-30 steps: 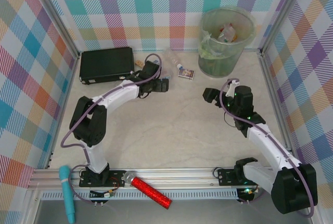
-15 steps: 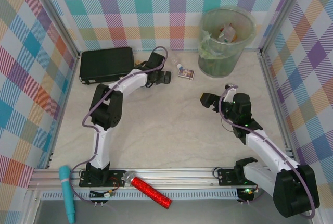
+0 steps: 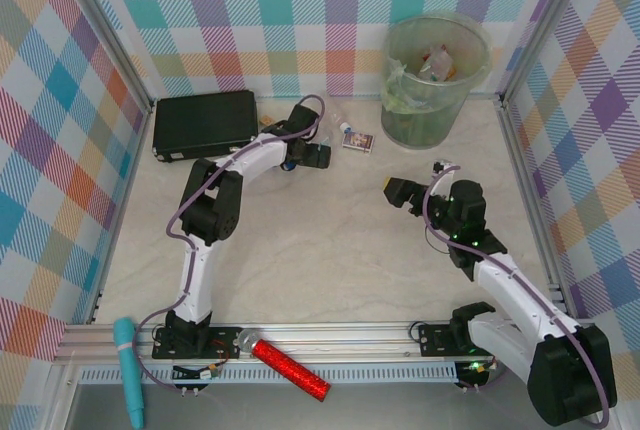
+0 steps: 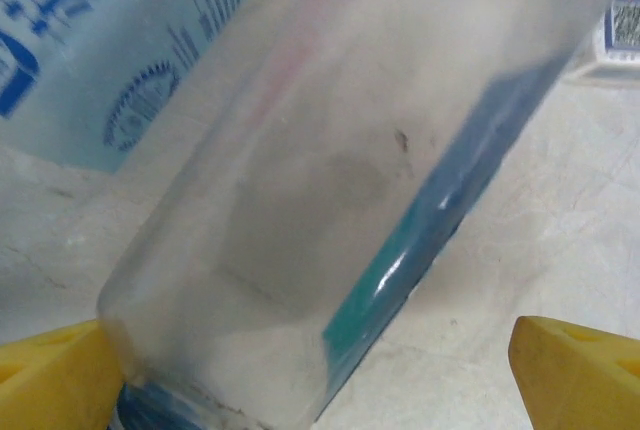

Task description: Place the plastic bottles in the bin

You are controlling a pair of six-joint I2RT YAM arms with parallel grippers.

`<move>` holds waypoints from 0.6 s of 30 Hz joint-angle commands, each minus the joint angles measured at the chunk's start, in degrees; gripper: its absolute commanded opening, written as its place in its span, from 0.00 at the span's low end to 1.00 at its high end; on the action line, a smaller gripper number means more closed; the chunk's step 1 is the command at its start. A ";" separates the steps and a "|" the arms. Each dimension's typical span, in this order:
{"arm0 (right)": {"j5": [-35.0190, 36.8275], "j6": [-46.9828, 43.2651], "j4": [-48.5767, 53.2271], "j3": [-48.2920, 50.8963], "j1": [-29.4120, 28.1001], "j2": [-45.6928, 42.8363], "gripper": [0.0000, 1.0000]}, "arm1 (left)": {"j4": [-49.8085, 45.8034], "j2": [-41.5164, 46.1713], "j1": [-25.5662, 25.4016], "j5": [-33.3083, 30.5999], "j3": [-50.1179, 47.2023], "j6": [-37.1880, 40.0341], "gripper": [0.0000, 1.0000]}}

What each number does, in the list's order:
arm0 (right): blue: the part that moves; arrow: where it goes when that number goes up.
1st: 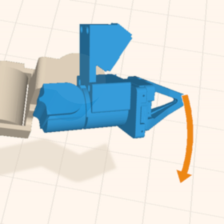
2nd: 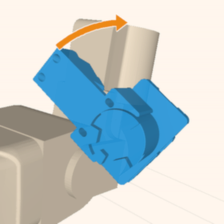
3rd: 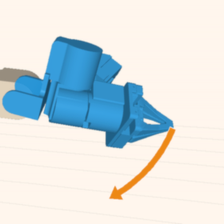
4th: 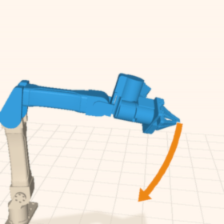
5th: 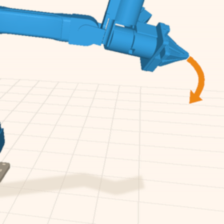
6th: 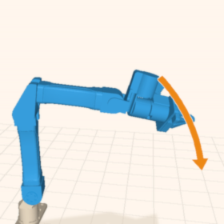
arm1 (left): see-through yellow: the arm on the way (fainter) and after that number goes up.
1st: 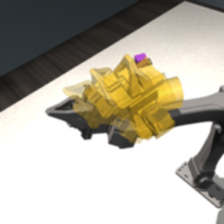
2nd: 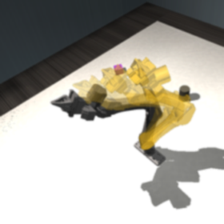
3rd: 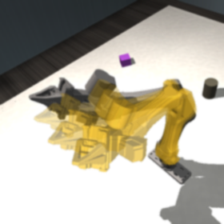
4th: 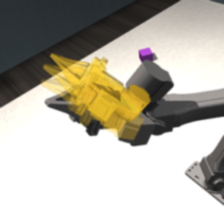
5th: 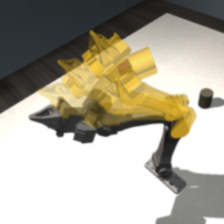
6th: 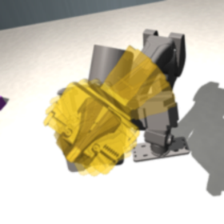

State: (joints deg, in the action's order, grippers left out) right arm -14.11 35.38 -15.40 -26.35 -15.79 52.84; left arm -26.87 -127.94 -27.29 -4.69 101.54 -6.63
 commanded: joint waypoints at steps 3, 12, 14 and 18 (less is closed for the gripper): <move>1.28 0.39 1.17 -0.19 -0.29 -1.01 0.99 | -0.72 4.93 -2.30 1.50 -4.65 0.01 0.96; 1.46 0.75 0.86 -0.10 -0.29 0.36 0.99 | -1.34 3.78 -2.51 -1.00 -5.73 0.22 0.86; 1.57 0.72 0.89 -0.05 -0.29 0.37 0.99 | -1.04 3.60 -2.51 -1.55 -5.65 0.13 0.84; 1.55 0.82 0.82 -0.10 -0.29 0.45 0.99 | -1.32 3.32 -2.42 -2.15 -5.04 0.13 0.74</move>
State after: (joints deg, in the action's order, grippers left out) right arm -12.88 35.62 -14.06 -26.35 -15.79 53.08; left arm -27.07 -126.13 -29.91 -5.69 96.77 -6.79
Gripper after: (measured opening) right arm 0.990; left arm 0.764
